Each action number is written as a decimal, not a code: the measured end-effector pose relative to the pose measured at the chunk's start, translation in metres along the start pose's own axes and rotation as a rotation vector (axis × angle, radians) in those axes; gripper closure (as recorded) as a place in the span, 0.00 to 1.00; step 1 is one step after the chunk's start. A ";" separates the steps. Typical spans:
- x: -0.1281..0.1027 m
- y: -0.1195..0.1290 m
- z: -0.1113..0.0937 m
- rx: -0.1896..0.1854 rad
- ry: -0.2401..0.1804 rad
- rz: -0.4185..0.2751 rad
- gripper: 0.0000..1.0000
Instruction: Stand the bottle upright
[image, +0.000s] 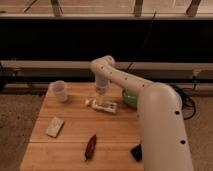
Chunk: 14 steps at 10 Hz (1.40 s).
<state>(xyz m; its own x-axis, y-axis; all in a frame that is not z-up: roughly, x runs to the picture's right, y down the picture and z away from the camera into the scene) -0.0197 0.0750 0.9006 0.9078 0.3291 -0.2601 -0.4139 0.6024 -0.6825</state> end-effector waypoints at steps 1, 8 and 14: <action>0.002 -0.002 -0.003 0.005 0.004 0.001 0.35; 0.005 -0.006 -0.006 -0.001 -0.020 0.010 0.24; 0.015 -0.011 -0.011 -0.002 -0.043 0.021 0.24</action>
<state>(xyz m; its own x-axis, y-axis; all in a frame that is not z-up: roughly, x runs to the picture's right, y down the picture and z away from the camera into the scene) -0.0013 0.0654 0.8965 0.8952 0.3723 -0.2450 -0.4326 0.5935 -0.6787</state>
